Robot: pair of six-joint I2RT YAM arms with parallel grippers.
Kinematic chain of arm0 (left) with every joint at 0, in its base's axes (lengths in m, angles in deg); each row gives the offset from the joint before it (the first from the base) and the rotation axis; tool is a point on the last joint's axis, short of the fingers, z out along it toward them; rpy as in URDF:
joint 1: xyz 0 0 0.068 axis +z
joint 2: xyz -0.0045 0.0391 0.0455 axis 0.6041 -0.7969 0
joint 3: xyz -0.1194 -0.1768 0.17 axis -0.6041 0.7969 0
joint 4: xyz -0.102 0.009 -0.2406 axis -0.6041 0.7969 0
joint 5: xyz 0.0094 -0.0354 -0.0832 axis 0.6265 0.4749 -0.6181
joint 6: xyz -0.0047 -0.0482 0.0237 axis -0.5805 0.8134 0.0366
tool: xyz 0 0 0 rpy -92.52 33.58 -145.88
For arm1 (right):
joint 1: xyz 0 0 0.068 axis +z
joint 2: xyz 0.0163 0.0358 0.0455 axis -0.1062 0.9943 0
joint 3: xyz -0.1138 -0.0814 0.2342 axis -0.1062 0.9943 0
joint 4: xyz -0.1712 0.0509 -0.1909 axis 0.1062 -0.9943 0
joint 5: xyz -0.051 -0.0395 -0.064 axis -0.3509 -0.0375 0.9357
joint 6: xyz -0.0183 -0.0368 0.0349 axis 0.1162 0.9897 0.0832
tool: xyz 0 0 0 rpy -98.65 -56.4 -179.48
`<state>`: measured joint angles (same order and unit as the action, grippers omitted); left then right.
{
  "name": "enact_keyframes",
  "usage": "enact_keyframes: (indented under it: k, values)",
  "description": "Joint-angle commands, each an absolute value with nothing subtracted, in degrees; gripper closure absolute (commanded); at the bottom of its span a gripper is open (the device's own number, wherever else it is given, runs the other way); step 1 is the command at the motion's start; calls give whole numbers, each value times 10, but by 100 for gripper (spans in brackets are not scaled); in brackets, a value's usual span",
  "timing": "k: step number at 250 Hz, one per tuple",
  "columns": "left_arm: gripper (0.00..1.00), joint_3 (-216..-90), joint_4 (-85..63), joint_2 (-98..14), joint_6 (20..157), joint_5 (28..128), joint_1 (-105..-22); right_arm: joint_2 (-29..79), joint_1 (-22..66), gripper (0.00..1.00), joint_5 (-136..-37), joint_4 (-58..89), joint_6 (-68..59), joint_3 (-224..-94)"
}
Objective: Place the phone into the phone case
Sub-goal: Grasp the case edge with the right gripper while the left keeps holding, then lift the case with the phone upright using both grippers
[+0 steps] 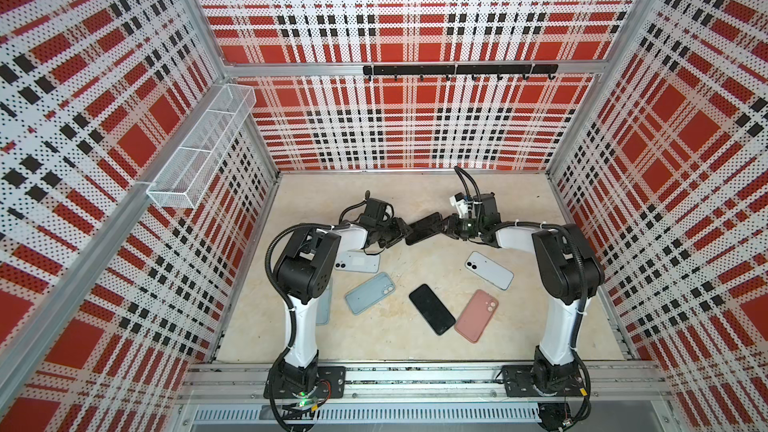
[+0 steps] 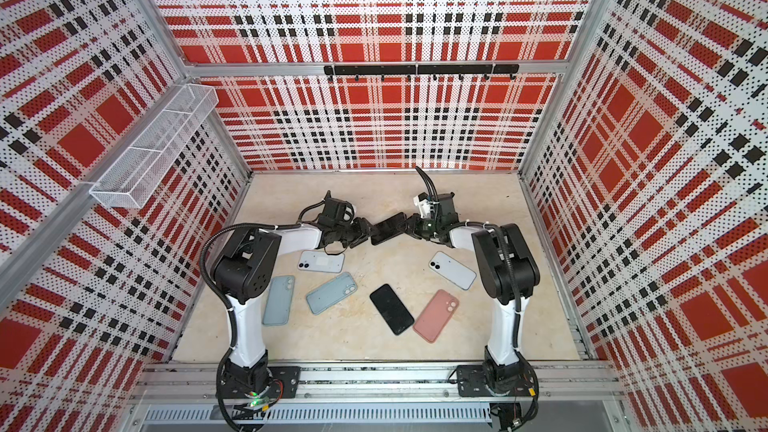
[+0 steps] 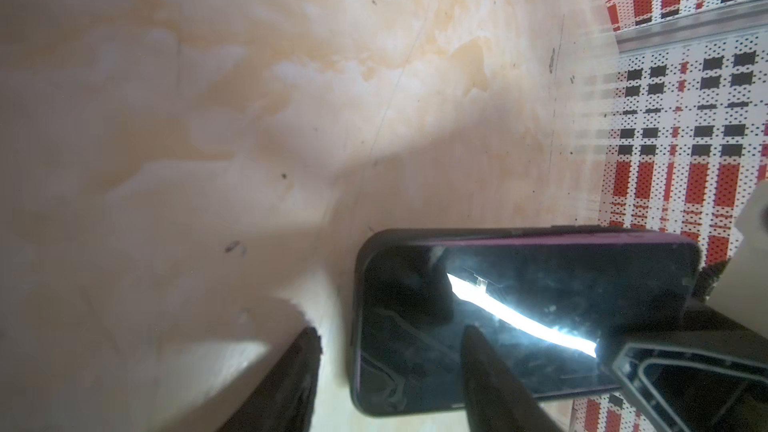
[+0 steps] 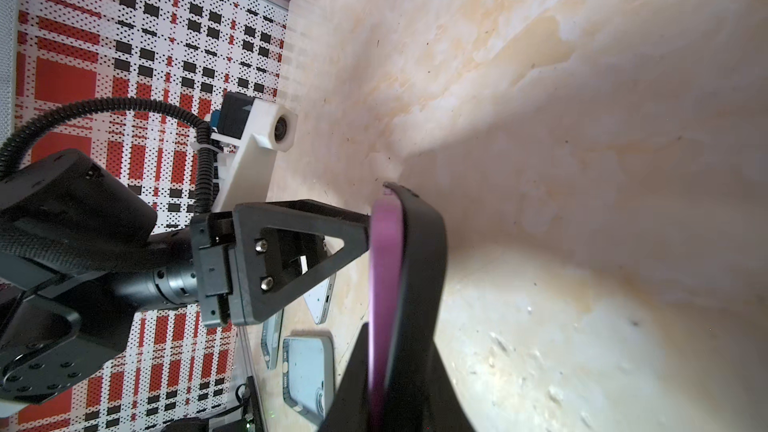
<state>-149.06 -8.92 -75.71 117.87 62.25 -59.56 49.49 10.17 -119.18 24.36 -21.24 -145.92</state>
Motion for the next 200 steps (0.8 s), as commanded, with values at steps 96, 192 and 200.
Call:
enact_keyframes:
  k: [96,192,200]
  values:
    - [0,-1415,-269,-573,1203,462,-522,358,44,100,-1382,386,-250,-1470]
    - [19,-1398,-617,-623,1380,370,-565,368,44,100,-1411,642,-489,-1441]
    - [22,-1399,-639,-626,1391,369,-569,370,44,100,-1408,642,-489,-1438]
